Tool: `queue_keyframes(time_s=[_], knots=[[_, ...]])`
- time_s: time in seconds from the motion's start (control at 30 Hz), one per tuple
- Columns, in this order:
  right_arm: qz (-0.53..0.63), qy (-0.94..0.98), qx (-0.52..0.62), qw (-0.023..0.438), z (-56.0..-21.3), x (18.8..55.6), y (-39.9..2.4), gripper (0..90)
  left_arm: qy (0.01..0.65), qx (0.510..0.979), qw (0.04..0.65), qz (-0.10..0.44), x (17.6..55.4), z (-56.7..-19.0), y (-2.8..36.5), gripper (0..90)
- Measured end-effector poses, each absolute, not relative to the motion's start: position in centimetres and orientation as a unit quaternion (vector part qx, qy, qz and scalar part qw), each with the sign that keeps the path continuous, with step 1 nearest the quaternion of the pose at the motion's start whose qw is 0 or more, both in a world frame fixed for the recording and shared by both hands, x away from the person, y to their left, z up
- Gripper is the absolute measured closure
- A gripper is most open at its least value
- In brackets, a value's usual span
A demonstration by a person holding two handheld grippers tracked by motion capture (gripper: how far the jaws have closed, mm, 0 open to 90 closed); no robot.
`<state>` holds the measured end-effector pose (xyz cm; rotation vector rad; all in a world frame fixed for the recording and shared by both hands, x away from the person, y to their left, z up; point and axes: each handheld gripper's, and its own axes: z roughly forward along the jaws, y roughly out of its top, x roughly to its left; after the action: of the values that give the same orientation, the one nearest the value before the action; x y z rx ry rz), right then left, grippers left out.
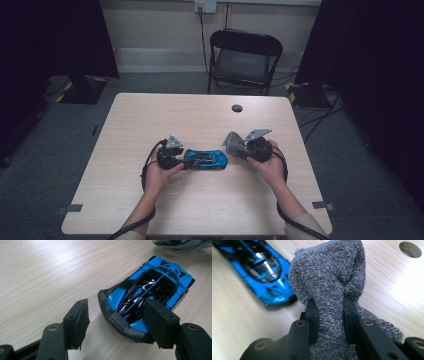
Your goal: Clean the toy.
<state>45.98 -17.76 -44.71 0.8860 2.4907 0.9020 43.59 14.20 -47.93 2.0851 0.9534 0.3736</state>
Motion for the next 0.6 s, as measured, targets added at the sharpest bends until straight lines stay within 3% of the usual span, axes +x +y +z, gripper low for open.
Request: queue_keyframes(time_s=[0.27, 0.6], knots=[[0.293, 0.893, 0.297, 0.168, -46.8, 47.1, -14.8, 72.0, 0.376, 0.823, 0.397, 0.156, 43.4, -47.9, 14.2, 37.4], [0.298, 0.902, 0.27, 0.157, -46.7, 45.1, -15.3, 72.2, 0.379, 0.822, 0.394, 0.156, 43.3, -47.9, 14.0, 37.4]])
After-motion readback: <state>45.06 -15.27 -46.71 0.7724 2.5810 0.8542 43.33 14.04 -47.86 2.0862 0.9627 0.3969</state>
